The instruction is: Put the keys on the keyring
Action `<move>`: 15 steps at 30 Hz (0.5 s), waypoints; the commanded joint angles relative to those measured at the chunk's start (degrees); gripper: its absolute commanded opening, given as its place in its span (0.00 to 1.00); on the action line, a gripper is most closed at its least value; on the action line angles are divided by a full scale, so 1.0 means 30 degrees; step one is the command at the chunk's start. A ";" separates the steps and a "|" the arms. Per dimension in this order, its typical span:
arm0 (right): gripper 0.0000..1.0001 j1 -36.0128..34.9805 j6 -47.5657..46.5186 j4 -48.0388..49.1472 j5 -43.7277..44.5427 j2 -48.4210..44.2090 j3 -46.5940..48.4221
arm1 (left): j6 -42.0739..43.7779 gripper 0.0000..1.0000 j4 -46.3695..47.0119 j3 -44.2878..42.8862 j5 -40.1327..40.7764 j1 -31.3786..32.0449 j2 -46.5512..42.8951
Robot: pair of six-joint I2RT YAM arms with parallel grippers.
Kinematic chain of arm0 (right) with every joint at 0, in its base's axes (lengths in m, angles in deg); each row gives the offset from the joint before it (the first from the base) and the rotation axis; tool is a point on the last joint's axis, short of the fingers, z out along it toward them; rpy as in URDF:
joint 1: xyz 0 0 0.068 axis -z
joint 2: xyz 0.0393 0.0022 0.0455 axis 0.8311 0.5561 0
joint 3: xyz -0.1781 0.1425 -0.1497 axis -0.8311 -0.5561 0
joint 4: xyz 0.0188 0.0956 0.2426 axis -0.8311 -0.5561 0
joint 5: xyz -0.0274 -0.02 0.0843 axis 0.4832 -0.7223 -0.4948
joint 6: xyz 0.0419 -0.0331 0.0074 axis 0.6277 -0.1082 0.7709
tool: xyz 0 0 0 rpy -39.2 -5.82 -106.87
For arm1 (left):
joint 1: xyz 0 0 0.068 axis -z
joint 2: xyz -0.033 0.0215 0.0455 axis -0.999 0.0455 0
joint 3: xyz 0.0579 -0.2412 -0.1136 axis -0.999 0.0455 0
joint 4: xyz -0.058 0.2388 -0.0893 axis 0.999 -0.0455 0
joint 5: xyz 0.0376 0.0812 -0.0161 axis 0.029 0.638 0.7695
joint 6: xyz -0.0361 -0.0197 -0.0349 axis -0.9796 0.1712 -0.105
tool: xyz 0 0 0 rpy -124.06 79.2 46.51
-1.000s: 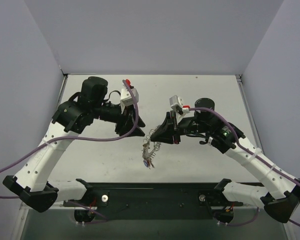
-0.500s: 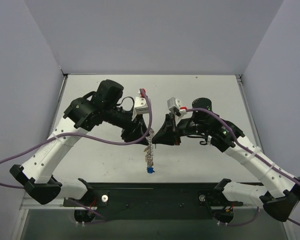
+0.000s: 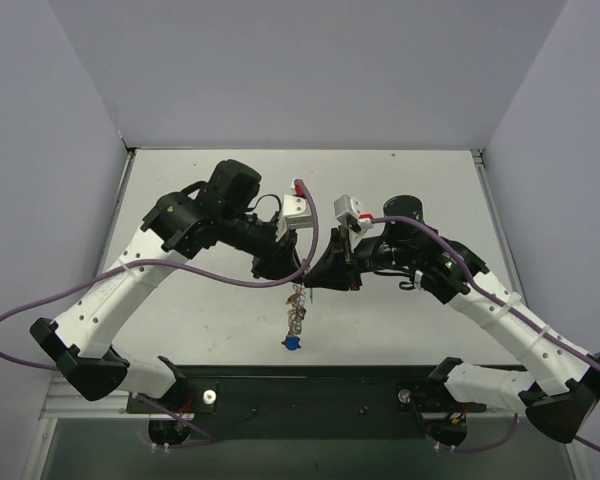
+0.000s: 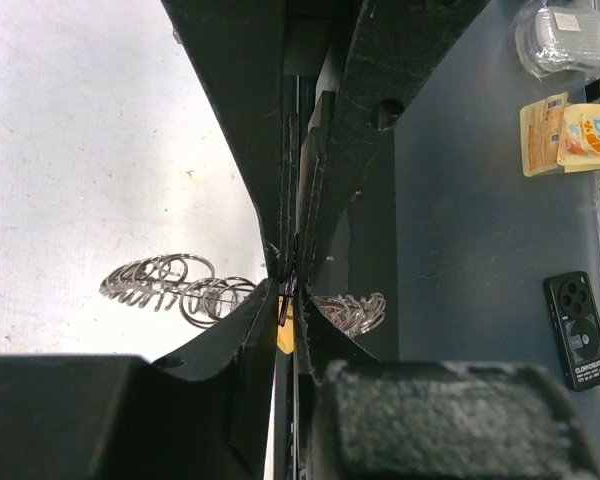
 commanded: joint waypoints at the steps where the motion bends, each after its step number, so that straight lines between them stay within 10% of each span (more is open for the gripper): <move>1: 0.00 0.0010 -0.0349 0.1255 -0.0723 -0.0229 0.0771 | -0.0010 0.19 0.0493 -0.0842 0.0324 0.0306 0.0071; 4: 0.00 0.0010 -0.0349 0.1342 -0.0664 -0.0259 0.0770 | -0.0272 0.00 0.1048 -0.0550 0.0441 0.0511 -0.0132; 12: 0.02 0.0068 -0.0379 0.2015 0.0330 -0.1165 -0.0048 | -0.3342 0.00 0.7918 0.3284 0.1640 0.0570 -0.2796; 15: 0.18 0.0244 -0.0086 0.2572 0.0857 -0.1606 -0.0459 | -0.4895 0.00 1.1288 0.5277 0.1906 0.0570 -0.4144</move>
